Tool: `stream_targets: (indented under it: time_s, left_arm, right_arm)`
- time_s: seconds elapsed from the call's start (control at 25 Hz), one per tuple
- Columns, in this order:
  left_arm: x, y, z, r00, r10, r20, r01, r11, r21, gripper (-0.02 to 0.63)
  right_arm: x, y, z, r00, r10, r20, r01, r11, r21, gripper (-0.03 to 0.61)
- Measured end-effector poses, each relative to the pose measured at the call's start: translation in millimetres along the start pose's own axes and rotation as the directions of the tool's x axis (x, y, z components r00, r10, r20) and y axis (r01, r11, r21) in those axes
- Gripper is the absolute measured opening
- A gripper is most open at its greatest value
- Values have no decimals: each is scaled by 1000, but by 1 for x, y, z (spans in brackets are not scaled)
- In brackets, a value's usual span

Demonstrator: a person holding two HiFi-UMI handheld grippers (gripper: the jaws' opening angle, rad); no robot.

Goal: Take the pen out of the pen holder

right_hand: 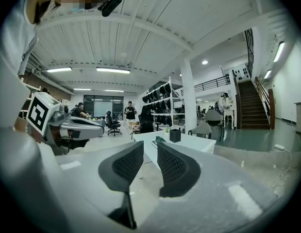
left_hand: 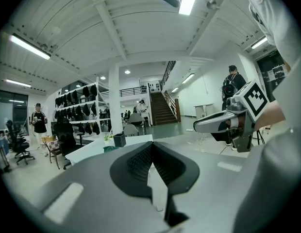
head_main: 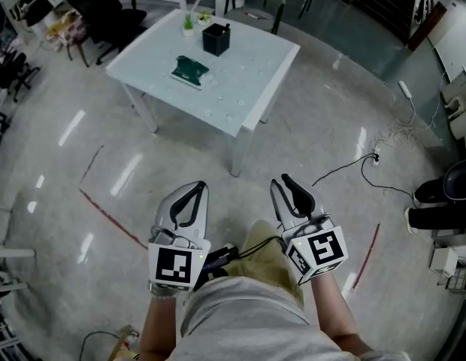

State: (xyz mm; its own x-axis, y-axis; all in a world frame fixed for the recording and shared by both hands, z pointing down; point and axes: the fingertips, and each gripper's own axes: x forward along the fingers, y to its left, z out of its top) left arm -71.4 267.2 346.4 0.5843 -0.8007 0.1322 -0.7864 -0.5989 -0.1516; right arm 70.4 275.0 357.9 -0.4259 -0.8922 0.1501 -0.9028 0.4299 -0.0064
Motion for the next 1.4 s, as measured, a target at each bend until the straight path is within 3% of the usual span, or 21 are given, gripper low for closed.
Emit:
stream_targets:
  time_s: [0.68, 1.4]
  left_arm:
    - [9, 14, 2, 999, 40, 3, -40, 999, -12, 14]
    - [117, 75, 11, 992, 124, -19, -124, 992, -7, 14]
  right_arm:
    - [25, -7, 6, 999, 41, -4, -41, 999, -17, 100]
    - [138, -79, 22, 990, 138, -11, -138, 990, -11, 110]
